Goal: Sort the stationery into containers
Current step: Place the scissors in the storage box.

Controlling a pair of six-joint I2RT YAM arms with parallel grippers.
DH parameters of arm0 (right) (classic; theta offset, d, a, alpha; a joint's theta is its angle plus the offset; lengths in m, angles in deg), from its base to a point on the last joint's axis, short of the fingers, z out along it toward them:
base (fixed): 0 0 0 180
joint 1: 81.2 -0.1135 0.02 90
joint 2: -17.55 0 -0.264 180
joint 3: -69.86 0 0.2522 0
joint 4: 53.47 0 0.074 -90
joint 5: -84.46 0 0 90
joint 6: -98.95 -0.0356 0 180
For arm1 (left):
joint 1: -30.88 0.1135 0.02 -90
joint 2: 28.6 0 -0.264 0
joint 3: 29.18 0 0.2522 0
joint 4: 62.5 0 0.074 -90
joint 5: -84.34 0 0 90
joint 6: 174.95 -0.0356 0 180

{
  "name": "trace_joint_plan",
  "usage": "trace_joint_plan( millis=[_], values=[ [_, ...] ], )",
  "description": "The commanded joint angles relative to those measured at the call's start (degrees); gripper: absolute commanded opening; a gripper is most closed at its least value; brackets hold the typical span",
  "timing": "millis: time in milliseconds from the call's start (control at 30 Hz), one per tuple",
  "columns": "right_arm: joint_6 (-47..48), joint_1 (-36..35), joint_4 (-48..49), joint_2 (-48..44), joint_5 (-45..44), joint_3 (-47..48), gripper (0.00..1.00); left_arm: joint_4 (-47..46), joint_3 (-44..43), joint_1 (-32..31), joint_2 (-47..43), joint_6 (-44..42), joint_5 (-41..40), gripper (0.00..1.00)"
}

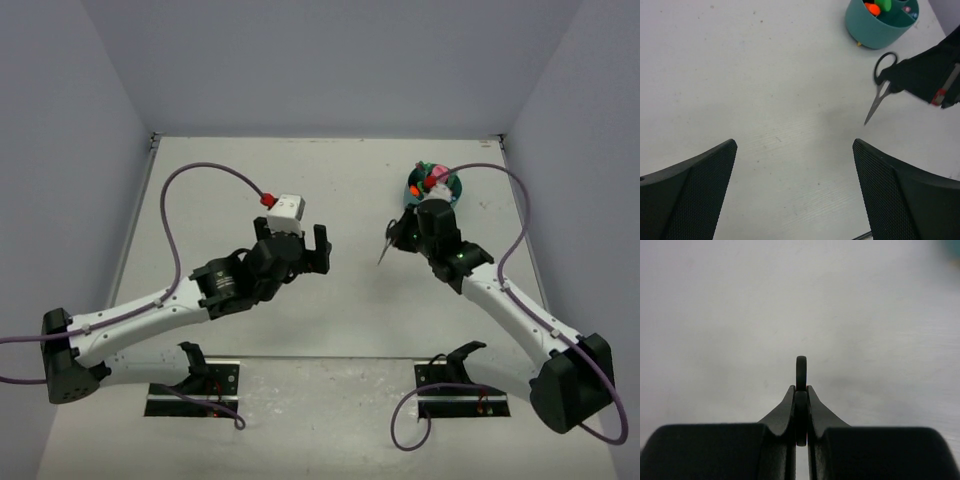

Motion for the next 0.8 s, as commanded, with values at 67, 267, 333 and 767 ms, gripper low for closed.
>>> trace_joint_plan(
  millis=[67, 267, 333, 767],
  values=[
    [-8.7, 9.8, 8.0, -5.6, -43.1, 2.6, 0.0, 17.0, -1.3, -0.1, -10.0, 6.2, 1.1, 1.0],
    [-23.7, 15.8, 4.4, 8.6, -56.9, 16.0, 0.0, 26.9, 0.1, -0.1, -17.1, 4.5, -0.1, 1.0],
    [-30.1, 16.5, -5.3, 14.7, -60.6, 20.7, 0.0, 27.3, 1.3, -0.1, -19.2, 3.8, -2.0, 1.0],
    [-59.3, 17.5, -33.8, 32.7, -59.6, 40.0, 0.0, 24.8, 7.1, -0.1, -26.0, 2.8, -2.7, 1.0]
  ],
)
